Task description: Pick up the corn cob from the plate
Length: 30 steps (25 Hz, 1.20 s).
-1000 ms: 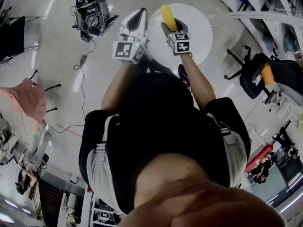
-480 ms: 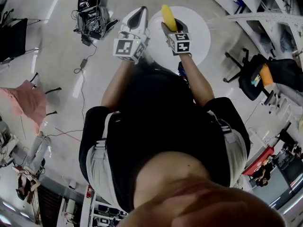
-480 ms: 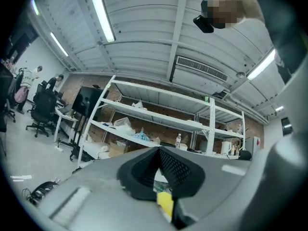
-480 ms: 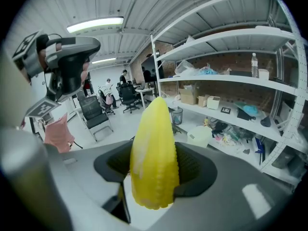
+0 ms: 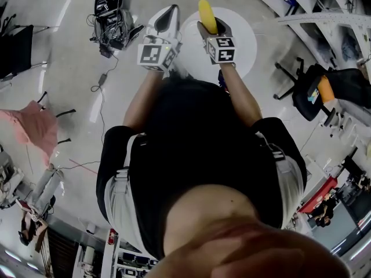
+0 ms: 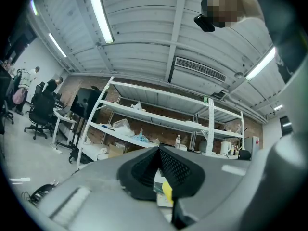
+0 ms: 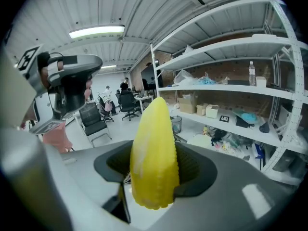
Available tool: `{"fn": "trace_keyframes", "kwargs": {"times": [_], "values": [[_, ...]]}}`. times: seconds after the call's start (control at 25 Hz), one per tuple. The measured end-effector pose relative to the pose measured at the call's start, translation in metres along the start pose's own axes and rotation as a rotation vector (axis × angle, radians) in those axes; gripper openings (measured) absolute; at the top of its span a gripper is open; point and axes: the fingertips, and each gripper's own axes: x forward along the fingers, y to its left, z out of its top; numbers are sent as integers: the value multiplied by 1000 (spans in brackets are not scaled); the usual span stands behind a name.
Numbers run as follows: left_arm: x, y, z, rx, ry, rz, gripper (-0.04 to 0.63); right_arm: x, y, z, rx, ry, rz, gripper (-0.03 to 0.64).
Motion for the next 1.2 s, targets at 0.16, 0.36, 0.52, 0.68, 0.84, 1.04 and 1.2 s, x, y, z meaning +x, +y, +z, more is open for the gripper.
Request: {"fn": "trace_keyframes", "kwargs": {"times": [0.16,0.36,0.52,0.68,0.84,1.04,1.2], "values": [[2,1,3,1,-3,-6,3,-8,3,23,-4,-52,-2,264],[0,2,6,6,-11,-12,3,-19,10,50,-4,-119,-1,264],[-2,0,10,9,-19,-17,3,-30,14,69,-4,-164,-1,264],[-3,1,13,6,-25,-18,3,-38,18,83,-4,-195,-1,264],[-4,-2,14,17,-21,-25,3,-46,20,97,-8,-225,-6,264],[-9,-2,11,16,-19,-26,3,-57,27,113,-11,-268,2,264],[-8,-2,12,17,-22,-27,3,-67,29,124,-15,-301,5,265]]}}
